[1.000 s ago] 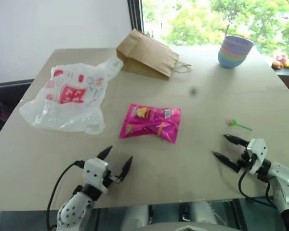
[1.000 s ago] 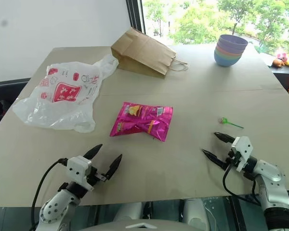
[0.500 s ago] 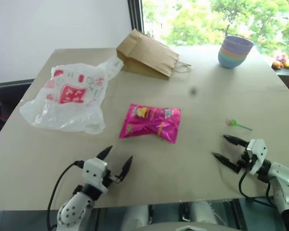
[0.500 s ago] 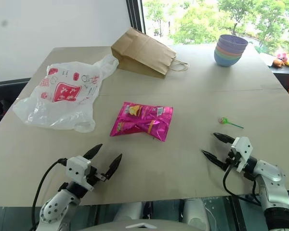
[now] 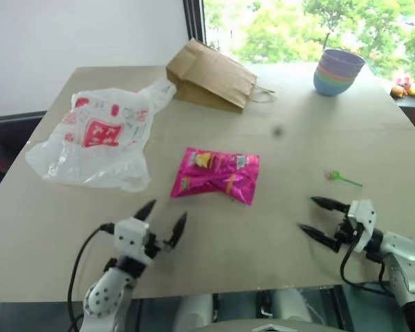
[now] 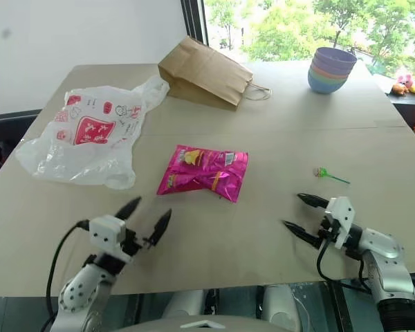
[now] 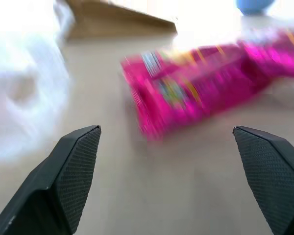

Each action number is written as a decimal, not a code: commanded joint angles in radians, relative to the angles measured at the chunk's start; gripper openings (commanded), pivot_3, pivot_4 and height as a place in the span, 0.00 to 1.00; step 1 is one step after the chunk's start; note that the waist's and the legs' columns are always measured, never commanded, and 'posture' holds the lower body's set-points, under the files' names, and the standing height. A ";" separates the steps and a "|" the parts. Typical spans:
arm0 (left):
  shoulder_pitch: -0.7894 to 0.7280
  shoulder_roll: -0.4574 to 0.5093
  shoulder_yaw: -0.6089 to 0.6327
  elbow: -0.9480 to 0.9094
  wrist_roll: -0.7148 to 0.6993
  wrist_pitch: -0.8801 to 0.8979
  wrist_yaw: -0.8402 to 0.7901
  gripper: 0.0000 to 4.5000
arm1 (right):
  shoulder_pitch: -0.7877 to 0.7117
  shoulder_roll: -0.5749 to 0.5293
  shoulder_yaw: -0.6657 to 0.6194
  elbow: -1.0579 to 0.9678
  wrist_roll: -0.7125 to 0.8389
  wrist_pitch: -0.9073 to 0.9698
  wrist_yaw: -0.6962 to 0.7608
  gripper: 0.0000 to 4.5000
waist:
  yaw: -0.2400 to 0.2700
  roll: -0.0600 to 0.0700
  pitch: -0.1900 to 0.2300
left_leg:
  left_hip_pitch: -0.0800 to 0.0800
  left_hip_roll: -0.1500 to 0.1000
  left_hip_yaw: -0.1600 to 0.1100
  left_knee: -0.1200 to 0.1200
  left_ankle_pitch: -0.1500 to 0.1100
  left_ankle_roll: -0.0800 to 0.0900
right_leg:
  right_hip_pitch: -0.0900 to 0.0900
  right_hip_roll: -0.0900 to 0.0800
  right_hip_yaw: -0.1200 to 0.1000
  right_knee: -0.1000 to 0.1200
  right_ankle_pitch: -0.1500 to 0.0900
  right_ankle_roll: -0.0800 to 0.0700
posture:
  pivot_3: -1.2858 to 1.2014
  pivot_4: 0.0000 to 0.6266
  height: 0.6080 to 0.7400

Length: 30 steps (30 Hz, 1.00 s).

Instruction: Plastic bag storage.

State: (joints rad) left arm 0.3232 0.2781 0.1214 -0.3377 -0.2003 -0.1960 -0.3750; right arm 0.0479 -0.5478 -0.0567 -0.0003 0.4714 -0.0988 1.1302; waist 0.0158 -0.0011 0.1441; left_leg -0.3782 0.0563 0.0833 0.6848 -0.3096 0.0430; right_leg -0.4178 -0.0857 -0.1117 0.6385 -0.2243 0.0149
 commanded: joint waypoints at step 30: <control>-0.281 -0.095 0.083 0.118 0.307 0.289 0.442 1.00 | -0.241 0.000 0.108 -0.504 0.174 0.471 -0.198 0.99 | 0.000 -0.010 0.007 | -0.002 -0.002 -0.004 0.002 0.000 -0.001 | 0.001 -0.001 -0.004 0.001 0.000 0.000 | 0.52 0.24 1.00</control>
State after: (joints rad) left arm 0.0508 0.1743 0.1917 -0.2294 0.1053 0.1266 0.0531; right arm -0.1758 -0.5396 0.0497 -0.4582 0.6297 0.3603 0.9379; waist 0.0154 -0.0113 0.1509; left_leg -0.3797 0.0548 0.0793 0.6868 -0.3092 0.0423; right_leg -0.4170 -0.0863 -0.1157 0.6399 -0.2238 0.0149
